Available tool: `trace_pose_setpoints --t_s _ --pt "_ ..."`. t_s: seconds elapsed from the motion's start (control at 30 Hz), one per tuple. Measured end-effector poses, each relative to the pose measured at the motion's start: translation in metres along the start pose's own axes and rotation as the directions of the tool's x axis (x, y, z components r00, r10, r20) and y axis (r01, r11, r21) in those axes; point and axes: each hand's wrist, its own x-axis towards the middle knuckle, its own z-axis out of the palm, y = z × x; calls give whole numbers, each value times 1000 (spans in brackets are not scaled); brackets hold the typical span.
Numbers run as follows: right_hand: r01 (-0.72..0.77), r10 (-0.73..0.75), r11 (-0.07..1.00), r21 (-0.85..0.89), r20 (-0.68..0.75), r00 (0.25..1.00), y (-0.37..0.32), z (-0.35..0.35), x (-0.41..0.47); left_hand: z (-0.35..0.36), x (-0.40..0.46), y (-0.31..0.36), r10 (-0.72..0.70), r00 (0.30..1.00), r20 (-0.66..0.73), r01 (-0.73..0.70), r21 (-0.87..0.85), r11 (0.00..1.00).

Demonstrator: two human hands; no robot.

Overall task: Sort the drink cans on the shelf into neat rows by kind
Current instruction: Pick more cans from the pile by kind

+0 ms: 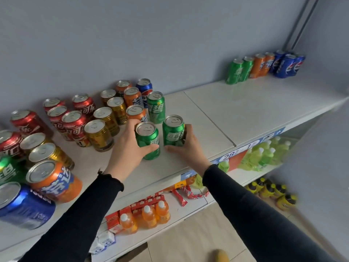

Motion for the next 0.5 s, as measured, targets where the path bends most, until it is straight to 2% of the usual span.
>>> trace_pose_setpoints --t_s 0.23,0.5 --pt "48 -37 988 145 -76 996 40 -111 17 75 44 64 34 999 28 -33 -50 998" --pt "41 -33 997 67 -124 992 119 -296 60 212 114 181 67 997 38 -62 -103 993"
